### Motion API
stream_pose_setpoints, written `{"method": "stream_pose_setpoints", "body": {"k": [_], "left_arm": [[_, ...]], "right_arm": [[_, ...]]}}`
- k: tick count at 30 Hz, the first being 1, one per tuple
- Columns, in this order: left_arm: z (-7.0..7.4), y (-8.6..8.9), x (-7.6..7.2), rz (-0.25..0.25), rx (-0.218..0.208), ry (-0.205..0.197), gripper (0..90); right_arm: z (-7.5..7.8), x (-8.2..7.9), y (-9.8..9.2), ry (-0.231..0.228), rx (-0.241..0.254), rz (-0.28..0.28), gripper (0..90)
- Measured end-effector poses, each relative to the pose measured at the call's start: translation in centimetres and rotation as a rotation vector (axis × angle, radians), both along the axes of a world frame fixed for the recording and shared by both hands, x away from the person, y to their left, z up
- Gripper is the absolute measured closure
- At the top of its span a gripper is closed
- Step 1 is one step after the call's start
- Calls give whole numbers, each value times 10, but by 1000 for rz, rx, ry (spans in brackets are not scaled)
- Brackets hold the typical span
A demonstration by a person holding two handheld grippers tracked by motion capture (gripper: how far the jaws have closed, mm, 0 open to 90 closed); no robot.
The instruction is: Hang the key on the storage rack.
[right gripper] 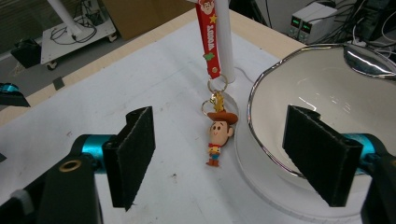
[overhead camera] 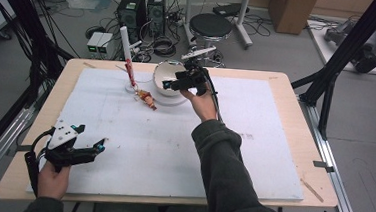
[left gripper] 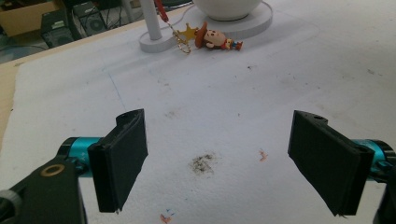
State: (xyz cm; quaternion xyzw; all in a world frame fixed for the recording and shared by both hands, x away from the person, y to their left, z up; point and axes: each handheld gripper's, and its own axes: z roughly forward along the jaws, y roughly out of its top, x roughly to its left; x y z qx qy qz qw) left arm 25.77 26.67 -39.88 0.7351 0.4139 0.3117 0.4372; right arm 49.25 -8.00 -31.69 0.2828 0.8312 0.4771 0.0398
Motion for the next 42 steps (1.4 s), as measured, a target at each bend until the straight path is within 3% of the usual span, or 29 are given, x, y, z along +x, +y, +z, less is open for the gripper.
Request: {"method": "stream_pose_setpoints", "body": {"k": [5, 14, 42], "left_arm": [[0, 0, 0, -1, 7, 1, 201], [0, -1, 0, -5, 3, 3, 201], [-1, 0, 0, 3, 1, 4, 201]], "right_arm": [[1, -5, -6, -32, 7, -6, 236], [-7, -10, -22, -12, 3, -16, 210], [-10, -24, -57, -28, 26, -48, 166]]}}
